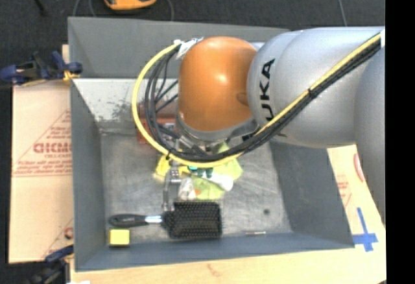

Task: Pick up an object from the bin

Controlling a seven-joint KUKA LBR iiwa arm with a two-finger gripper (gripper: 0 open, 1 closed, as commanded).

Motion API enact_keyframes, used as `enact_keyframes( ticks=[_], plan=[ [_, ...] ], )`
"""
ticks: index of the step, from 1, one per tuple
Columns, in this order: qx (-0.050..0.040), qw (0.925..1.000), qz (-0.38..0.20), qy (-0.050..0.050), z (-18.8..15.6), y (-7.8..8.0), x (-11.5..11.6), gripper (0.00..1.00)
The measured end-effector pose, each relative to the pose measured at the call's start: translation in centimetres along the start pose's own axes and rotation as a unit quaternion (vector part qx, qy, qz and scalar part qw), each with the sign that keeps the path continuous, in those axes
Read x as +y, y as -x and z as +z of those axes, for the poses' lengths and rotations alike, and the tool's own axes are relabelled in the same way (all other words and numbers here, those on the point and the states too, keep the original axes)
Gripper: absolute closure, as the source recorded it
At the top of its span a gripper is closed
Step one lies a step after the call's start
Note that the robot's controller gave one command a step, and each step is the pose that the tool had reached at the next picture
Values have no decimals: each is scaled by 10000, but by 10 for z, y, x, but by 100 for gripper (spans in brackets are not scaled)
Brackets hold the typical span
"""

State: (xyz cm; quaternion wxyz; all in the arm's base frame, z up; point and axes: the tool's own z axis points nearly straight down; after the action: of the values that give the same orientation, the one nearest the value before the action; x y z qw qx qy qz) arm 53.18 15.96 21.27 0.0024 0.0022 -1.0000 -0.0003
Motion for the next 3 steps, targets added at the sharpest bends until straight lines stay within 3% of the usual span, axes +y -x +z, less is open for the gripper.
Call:
enact_keyframes(
  ticks=[1,2,3],
  plan=[
    [-37,10000,18,6,-4,2,-1,0],
    [-73,9991,-414,3,14,-1,-1,0],
    [-37,9828,-1845,-7,53,-19,1,0]
  ],
)
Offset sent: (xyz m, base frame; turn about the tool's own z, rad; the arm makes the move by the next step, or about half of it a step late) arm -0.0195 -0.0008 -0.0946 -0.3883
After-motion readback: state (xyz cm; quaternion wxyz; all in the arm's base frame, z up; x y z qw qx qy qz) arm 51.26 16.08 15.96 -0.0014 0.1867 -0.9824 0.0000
